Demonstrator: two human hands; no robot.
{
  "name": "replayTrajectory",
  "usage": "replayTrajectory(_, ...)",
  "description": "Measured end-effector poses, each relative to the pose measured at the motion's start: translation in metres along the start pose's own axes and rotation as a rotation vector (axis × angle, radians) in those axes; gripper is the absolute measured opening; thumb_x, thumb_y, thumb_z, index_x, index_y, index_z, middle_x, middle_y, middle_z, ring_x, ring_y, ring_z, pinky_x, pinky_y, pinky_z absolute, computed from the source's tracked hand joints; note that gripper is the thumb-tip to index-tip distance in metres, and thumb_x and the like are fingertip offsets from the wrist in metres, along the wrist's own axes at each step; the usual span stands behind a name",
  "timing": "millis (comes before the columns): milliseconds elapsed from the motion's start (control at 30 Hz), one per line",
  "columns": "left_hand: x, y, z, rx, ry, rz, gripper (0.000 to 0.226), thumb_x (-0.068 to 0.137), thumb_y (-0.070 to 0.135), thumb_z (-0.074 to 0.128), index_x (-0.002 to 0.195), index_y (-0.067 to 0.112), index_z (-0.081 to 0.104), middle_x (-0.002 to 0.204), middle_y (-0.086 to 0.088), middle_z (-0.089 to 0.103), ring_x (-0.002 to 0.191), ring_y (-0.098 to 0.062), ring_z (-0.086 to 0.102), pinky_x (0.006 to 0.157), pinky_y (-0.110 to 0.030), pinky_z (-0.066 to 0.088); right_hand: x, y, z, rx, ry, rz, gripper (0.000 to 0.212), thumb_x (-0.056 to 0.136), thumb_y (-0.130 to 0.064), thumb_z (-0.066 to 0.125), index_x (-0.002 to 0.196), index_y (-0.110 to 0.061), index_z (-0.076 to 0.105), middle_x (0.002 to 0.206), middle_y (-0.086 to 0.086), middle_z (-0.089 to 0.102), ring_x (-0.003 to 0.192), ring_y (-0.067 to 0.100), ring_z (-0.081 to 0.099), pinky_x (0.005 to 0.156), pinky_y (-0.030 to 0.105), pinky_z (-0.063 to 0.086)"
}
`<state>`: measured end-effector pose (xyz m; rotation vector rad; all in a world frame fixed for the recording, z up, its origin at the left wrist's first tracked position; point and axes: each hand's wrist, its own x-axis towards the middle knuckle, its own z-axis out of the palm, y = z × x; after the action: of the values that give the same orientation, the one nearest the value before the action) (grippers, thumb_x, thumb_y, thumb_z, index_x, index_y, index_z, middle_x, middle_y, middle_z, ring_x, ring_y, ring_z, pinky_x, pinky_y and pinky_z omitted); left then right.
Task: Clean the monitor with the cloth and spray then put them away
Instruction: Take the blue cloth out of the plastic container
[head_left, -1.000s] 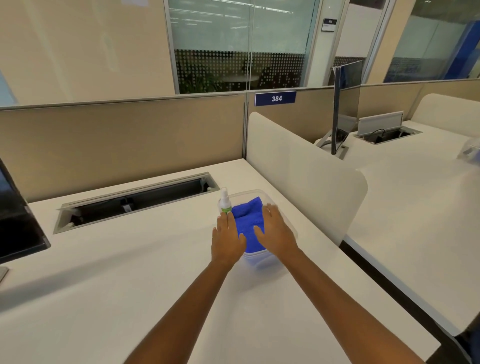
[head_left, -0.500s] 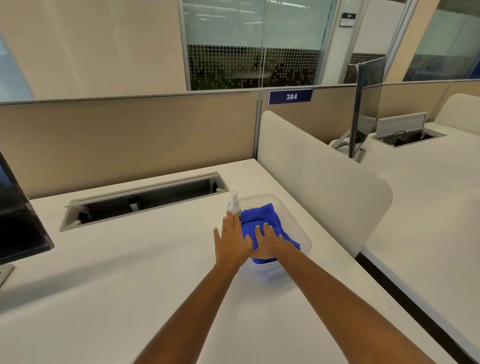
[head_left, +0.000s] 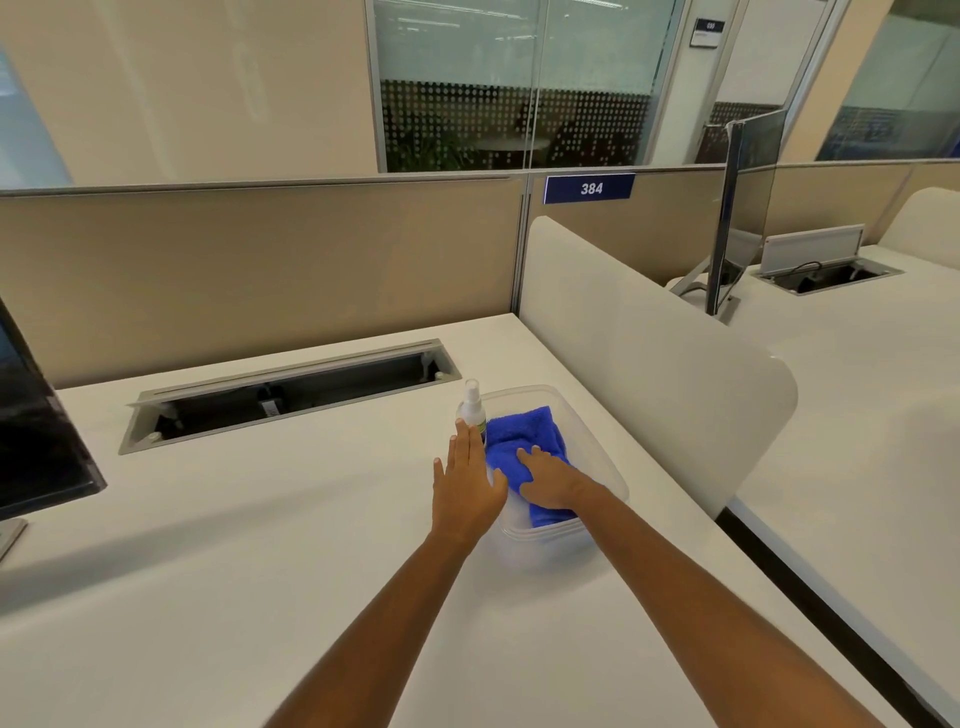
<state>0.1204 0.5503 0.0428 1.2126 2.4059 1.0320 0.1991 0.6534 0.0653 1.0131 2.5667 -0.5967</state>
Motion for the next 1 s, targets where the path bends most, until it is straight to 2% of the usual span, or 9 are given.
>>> replayTrajectory(200,-0.003,0.002,-0.004,-0.091,-0.026,-0.020,0.073,0.093,0.026,0.046,0.146,0.013,-0.002,0.157,-0.004,0.010,0.142,-0.023,0.020,0.117,-0.042,0.010,-0.017,0.011,-0.026,0.380,0.204,0.020,0.051,0.097,-0.011,0.032,0.146,-0.015,0.024,0.151,0.011,0.031,0.135,0.028,0.034,0.110,0.034,0.027)
replayTrajectory(333,-0.002,0.006,-0.009,-0.033,-0.063,-0.016,0.067,0.094,0.028,0.044,0.146,0.013,0.005,0.157,-0.007,0.008,0.142,-0.025,0.019,0.116,-0.045,0.013,-0.035,0.008,-0.048,0.624,0.409,0.001,0.046,0.090,-0.005,0.034,0.133,-0.015,0.046,0.129,0.012,0.055,0.107,0.027,0.055,0.094,0.036,0.043)
replayTrajectory(433,-0.004,0.009,-0.014,0.019,-0.082,-0.031,0.060,0.096,0.030,0.039,0.145,0.011,0.010,0.156,-0.010,0.010,0.142,-0.026,0.019,0.115,-0.045,0.014,-0.050,0.000,-0.062,0.690,0.489,-0.013,0.047,0.088,-0.005,0.032,0.131,-0.013,0.048,0.116,0.008,0.060,0.090,0.023,0.056,0.081,0.031,0.045)
replayTrajectory(567,-0.012,0.019,-0.025,-0.113,0.024,0.002,0.052,0.096,0.027,0.040,0.142,0.010,0.021,0.147,-0.011,0.033,0.131,-0.025,0.038,0.108,-0.038,0.029,-0.072,-0.018,-0.068,0.740,0.558,-0.050,0.044,0.090,-0.007,0.032,0.130,-0.014,0.049,0.103,0.006,0.059,0.067,0.011,0.051,0.063,0.024,0.041)
replayTrajectory(667,-0.018,0.033,-0.044,-0.229,0.076,-0.006,0.042,0.098,0.028,0.035,0.136,0.012,0.034,0.135,-0.013,0.050,0.118,-0.025,0.051,0.096,-0.034,0.041,-0.090,-0.035,-0.063,0.756,0.578,-0.074,0.047,0.091,-0.009,0.032,0.136,-0.017,0.043,0.116,0.004,0.058,0.071,0.010,0.053,0.067,0.023,0.044)
replayTrajectory(767,-0.025,0.044,-0.069,-0.442,0.109,-0.075,0.042,0.099,0.034,0.024,0.112,0.007,0.053,0.108,-0.015,0.061,0.098,-0.026,0.058,0.080,-0.032,0.046,-0.109,-0.056,-0.051,0.669,0.578,-0.137,0.049,0.092,-0.009,0.034,0.140,-0.019,0.038,0.132,0.004,0.053,0.094,0.017,0.056,0.080,0.025,0.043)
replayTrajectory(833,-0.031,0.047,-0.086,-0.644,0.095,-0.136,0.053,0.099,0.040,0.019,0.118,0.003,0.053,0.110,-0.016,0.061,0.100,-0.032,0.061,0.082,-0.038,0.049,-0.119,-0.071,-0.038,0.565,0.556,-0.173,0.051,0.093,-0.009,0.035,0.142,-0.020,0.034,0.141,0.005,0.046,0.112,0.021,0.052,0.091,0.026,0.039)
replayTrajectory(900,-0.037,0.045,-0.100,-0.784,0.052,-0.180,0.058,0.097,0.045,0.021,0.125,0.003,0.049,0.116,-0.016,0.059,0.105,-0.034,0.060,0.075,-0.035,0.051,-0.125,-0.088,-0.023,0.460,0.534,-0.221,0.052,0.095,-0.011,0.036,0.145,-0.019,0.028,0.146,0.004,0.041,0.123,0.023,0.047,0.098,0.027,0.035)
replayTrajectory(1000,-0.044,0.034,-0.116,-0.906,-0.007,-0.220,0.045,0.095,0.042,0.035,0.113,0.007,0.056,0.109,-0.010,0.061,0.103,-0.027,0.058,0.068,-0.028,0.050,-0.129,-0.113,0.002,0.285,0.511,-0.306,0.055,0.096,-0.012,0.036,0.148,-0.016,0.017,0.154,0.003,0.026,0.140,0.021,0.027,0.112,0.033,0.029)
